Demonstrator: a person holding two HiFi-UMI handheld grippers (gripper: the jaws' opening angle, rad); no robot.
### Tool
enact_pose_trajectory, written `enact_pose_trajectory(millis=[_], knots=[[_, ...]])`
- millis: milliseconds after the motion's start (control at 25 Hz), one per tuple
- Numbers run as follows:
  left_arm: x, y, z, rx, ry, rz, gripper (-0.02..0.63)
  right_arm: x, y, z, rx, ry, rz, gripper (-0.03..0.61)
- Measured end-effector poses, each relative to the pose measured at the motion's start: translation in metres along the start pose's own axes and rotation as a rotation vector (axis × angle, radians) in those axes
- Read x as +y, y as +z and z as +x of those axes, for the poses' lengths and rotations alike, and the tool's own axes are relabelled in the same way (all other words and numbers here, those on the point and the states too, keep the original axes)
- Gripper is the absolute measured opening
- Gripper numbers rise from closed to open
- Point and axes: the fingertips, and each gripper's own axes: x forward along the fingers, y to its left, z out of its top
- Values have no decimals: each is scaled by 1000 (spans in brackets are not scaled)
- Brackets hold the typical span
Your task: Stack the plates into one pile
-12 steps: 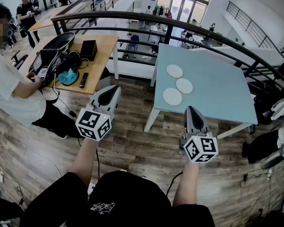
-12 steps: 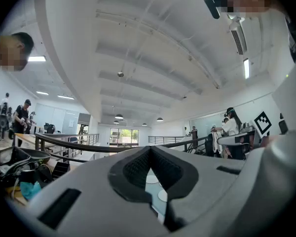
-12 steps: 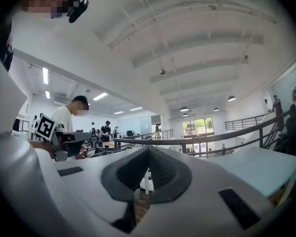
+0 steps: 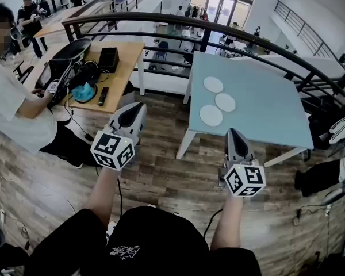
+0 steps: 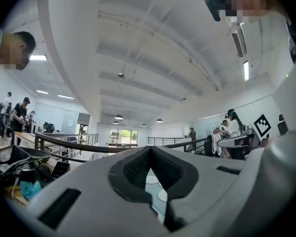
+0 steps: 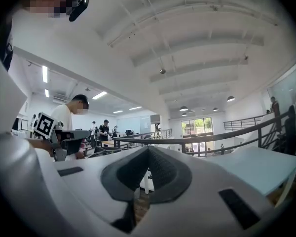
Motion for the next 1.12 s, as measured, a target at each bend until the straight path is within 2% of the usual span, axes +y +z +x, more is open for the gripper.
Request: enact_pose_trajectory(millis=[160, 440, 840, 1120], knots=[[5, -6, -3, 6, -8, -10, 8, 5, 0, -1, -17, 22, 45, 6], [12, -15, -9, 29, -56, -15, 8, 15, -5, 0, -16, -9, 67, 6], [35, -33, -23, 44, -81, -60, 8, 39, -15, -2, 2, -41, 70, 6], [36, -39, -28, 53, -89, -65, 8, 52, -16, 3, 9, -9, 60, 6]])
